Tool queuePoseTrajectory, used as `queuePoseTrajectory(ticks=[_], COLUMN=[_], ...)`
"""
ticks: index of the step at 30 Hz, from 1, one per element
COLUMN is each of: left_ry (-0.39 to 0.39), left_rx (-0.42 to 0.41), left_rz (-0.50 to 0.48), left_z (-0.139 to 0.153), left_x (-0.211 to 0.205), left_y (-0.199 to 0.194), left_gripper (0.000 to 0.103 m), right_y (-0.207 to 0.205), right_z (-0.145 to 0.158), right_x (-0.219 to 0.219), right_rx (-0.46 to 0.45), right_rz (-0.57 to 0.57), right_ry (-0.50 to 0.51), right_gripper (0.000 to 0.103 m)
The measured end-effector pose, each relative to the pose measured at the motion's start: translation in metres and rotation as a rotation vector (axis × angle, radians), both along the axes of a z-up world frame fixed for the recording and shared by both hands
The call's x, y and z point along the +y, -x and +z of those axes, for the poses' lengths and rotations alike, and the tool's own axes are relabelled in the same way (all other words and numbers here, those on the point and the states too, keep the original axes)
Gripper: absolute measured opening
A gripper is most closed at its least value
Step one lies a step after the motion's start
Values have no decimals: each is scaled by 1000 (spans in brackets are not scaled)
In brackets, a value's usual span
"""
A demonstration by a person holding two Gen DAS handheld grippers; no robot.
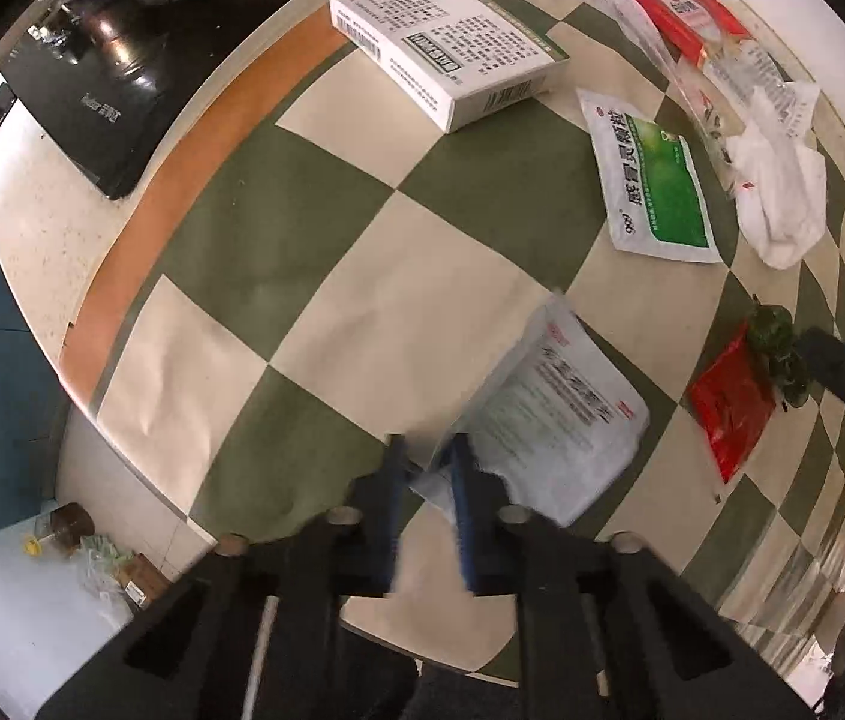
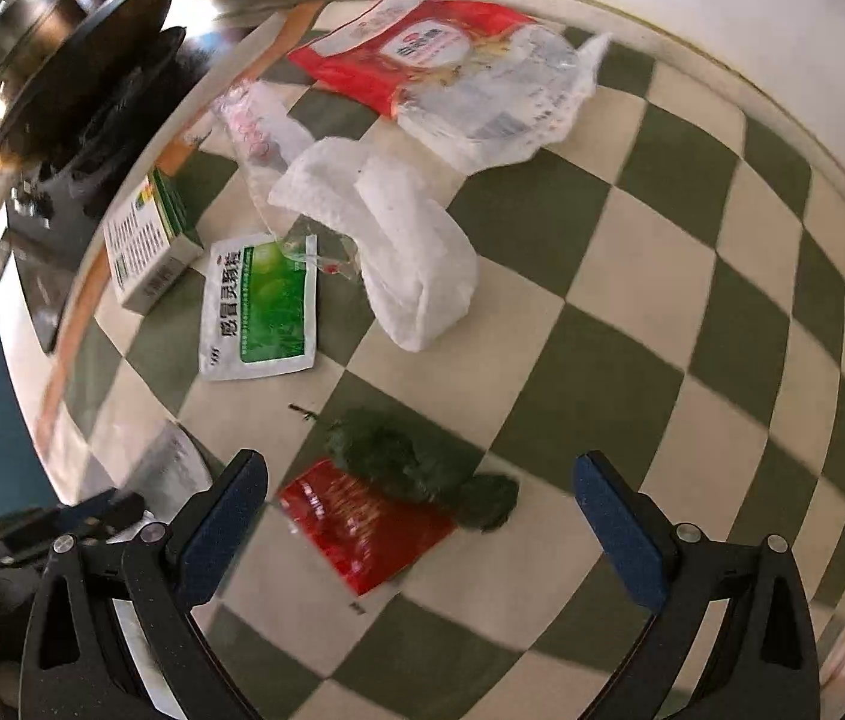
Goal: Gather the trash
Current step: 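Grasp the white paper packet with left tool while right tool grasps green pepper, then carry packet and pepper over the bin and open both tools to drop them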
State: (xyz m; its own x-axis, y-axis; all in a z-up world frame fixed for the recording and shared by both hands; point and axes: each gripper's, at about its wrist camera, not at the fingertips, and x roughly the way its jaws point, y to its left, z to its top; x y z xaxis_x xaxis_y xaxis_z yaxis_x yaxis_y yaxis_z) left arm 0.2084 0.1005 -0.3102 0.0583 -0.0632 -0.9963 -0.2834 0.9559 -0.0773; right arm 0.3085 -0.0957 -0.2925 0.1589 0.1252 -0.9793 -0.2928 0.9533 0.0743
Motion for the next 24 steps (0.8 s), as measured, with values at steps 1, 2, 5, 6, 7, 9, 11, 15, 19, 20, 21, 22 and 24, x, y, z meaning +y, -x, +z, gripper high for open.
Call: queuePoseTrajectory(ticks=[1, 2, 5, 6, 7, 9, 11, 15, 19, 20, 21, 22, 24], left_ry=[-11, -18, -49, -61, -75, -105, -121, -133, -119, -115, -112, -107, -102], left_rx=[-4, -9, -38, -53, -72, -108, -146, -214, -263, -273, -283, -292, -311], left_rz=[-1, -1, 2, 4, 5, 8, 16, 45, 96, 110, 126, 144, 184], left_z=[3, 6, 16, 22, 30, 43, 59, 86, 106, 109, 114, 119, 128], left_x=[-5, -9, -14, -13, -12, -9, -4, 15, 47, 56, 66, 75, 96], left_y=[-1, -1, -9, -9, -9, -12, -12, -1, 7, 12, 18, 23, 40], left_gripper=[4, 4, 4, 3, 3, 3, 3, 3, 3, 3, 3, 3, 3], right_y=[0, -1, 1, 2, 3, 4, 3, 1, 3, 6, 9, 15, 26], right_z=[-4, -10, -22, -21, -18, -9, 0, 24, 57, 63, 70, 79, 90], right_x=[6, 11, 20, 20, 18, 14, 10, 5, 31, 39, 46, 61, 91], right_rx=[6, 20, 48, 33, 15, -18, -36, -81, -122, -128, -135, -142, -145], right_rz=[17, 54, 103, 104, 97, 73, 50, 11, 13, 21, 31, 51, 94], right_ry=[4, 14, 29, 21, 7, -21, -50, -112, -170, -180, -192, -212, -246], right_gripper=[95, 87, 49, 48, 47, 44, 43, 43, 42, 42, 42, 42, 42])
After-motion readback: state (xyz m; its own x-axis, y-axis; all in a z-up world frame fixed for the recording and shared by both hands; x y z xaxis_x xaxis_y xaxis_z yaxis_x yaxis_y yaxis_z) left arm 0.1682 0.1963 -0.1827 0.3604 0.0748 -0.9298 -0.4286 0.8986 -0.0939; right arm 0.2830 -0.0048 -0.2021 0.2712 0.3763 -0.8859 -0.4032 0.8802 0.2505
